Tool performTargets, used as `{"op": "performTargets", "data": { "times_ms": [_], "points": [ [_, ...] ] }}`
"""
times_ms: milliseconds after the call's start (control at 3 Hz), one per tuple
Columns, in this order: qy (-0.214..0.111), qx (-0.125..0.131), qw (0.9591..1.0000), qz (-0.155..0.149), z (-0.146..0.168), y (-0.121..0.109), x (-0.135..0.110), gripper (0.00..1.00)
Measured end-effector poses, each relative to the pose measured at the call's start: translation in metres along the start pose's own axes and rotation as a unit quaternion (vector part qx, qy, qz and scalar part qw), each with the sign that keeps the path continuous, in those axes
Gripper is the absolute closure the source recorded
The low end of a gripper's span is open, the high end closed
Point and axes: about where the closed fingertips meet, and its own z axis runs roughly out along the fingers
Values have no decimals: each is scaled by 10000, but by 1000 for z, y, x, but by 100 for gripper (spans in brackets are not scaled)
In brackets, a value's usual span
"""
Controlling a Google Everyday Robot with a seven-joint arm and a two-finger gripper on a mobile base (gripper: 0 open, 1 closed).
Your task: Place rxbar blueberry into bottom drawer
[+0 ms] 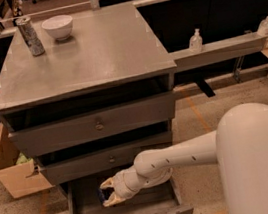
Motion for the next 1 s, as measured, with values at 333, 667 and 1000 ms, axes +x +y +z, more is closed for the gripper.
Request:
{"op": "performTargets", "data": {
  "times_ms": [333, 667, 1000],
  "points": [
    [178, -78, 9998, 82, 25, -6, 31, 100],
    [255, -148, 9994, 207, 40, 3, 56, 100],
    [223, -42, 9980, 591, 59, 5, 76, 84]
  ]
}}
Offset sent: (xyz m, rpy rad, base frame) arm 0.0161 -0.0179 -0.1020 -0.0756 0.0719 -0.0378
